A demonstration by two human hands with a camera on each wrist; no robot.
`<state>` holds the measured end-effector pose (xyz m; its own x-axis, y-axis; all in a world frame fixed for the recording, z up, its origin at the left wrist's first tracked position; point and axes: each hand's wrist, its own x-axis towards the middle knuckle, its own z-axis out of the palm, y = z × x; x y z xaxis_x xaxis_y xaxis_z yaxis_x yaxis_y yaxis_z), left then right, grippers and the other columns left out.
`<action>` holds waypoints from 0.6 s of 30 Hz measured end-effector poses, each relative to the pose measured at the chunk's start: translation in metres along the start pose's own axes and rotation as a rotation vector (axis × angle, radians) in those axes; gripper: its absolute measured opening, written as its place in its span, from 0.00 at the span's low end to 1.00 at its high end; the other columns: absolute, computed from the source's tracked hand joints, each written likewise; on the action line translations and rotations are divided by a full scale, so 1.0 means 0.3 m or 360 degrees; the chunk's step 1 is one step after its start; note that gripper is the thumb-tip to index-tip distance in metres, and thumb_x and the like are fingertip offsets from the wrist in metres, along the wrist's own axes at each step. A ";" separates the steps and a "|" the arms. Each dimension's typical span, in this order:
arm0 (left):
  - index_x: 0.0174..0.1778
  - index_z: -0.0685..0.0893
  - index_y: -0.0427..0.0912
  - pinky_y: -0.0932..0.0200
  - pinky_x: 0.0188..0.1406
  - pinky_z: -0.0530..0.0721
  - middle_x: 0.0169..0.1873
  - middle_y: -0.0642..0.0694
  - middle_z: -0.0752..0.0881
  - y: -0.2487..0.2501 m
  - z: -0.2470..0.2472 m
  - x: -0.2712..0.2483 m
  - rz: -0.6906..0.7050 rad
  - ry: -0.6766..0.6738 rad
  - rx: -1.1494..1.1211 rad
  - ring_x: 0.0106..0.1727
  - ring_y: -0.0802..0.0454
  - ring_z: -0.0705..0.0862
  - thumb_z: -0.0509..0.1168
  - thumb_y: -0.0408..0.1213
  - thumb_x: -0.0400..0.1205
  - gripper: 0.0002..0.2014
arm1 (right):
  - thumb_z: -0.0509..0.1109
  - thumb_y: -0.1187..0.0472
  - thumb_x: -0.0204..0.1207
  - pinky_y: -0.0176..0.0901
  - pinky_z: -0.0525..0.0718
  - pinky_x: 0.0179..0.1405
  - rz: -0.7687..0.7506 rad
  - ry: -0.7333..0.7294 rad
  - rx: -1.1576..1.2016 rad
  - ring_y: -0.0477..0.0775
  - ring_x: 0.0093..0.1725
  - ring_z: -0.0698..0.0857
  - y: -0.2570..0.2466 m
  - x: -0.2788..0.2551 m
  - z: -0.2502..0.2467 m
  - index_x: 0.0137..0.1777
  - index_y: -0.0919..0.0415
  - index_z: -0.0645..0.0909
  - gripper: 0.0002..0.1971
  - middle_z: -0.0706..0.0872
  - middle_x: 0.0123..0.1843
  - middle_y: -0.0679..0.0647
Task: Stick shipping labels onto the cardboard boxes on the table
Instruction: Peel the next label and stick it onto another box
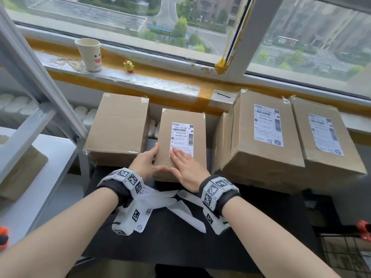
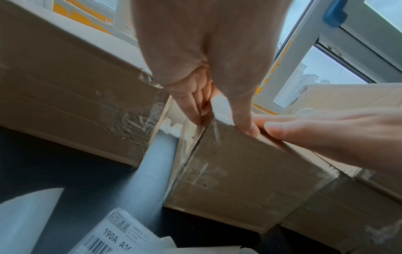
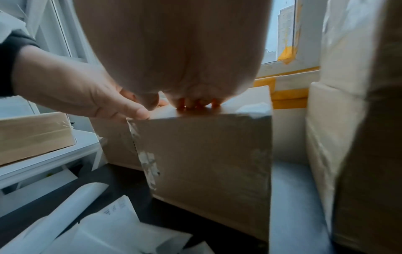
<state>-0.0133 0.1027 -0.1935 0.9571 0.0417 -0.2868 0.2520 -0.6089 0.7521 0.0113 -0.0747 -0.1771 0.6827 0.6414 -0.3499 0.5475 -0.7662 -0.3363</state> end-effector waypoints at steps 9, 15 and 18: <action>0.82 0.51 0.43 0.53 0.70 0.75 0.70 0.39 0.78 -0.007 0.007 0.014 -0.0046 -0.0010 0.0144 0.68 0.45 0.79 0.76 0.46 0.70 0.51 | 0.45 0.45 0.86 0.43 0.42 0.84 0.0209 0.0095 -0.0001 0.47 0.85 0.43 0.089 -0.113 0.024 0.84 0.57 0.41 0.31 0.43 0.86 0.50; 0.82 0.51 0.44 0.53 0.71 0.75 0.71 0.41 0.78 -0.002 0.008 0.013 -0.0103 -0.0013 0.0025 0.68 0.47 0.79 0.77 0.42 0.69 0.51 | 0.45 0.45 0.86 0.44 0.42 0.84 0.0297 0.0103 0.0072 0.49 0.85 0.43 0.077 -0.039 -0.019 0.84 0.59 0.41 0.32 0.43 0.86 0.53; 0.82 0.51 0.45 0.52 0.72 0.74 0.71 0.42 0.77 -0.004 0.013 0.004 -0.0143 -0.0003 -0.0066 0.69 0.48 0.78 0.77 0.40 0.70 0.51 | 0.46 0.47 0.86 0.44 0.42 0.83 0.0324 0.0089 0.0097 0.51 0.85 0.43 0.079 0.019 -0.057 0.84 0.61 0.41 0.32 0.42 0.86 0.54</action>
<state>-0.0130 0.1004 -0.1970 0.9301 0.0932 -0.3552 0.3425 -0.5695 0.7473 0.0364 -0.0899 -0.1722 0.8030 0.4693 -0.3673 0.3665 -0.8749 -0.3165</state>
